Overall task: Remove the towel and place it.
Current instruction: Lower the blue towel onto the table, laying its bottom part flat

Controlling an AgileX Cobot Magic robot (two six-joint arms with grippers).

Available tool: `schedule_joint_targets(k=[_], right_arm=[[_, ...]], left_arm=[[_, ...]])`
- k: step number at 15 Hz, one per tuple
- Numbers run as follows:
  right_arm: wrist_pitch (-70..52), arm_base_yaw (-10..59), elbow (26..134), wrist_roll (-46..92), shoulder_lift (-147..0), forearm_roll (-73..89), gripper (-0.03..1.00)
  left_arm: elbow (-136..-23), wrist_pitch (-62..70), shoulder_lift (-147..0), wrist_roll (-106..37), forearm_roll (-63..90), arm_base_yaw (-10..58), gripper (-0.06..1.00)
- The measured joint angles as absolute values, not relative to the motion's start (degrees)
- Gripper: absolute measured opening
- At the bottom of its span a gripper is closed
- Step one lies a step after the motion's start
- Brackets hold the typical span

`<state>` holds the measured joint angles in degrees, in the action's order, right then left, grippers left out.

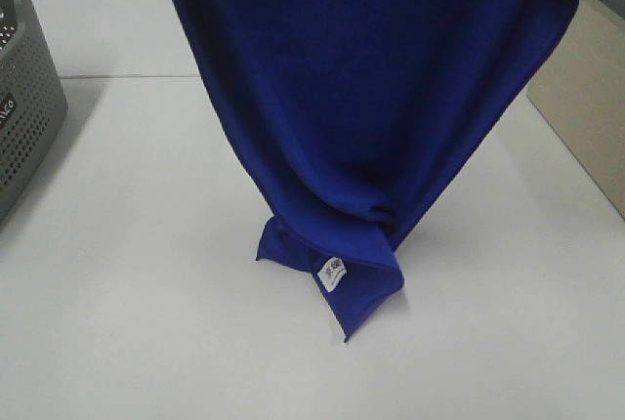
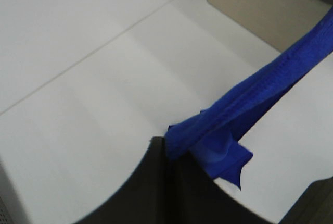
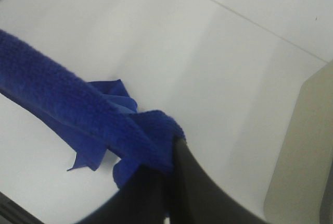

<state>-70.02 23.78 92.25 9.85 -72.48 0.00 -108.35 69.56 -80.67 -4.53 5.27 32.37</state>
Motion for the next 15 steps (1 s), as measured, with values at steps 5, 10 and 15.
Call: schedule_joint_targets(k=[5,10,15], right_arm=[[-69.96,23.84,102.73,11.75,-71.05,-0.80,0.02],[-64.80,23.84,109.55,21.14,-71.10,-1.83,0.02],[-67.21,23.84,109.61,21.31,-71.96,1.60,0.02]], left_arm=[[-116.31,66.46,-80.56,-4.53,2.86,32.37,0.00],[-116.37,60.10,-80.84,-4.58,0.00,32.37,0.00],[-116.43,66.00,-80.84,-4.24,-0.40,32.37,0.00]])
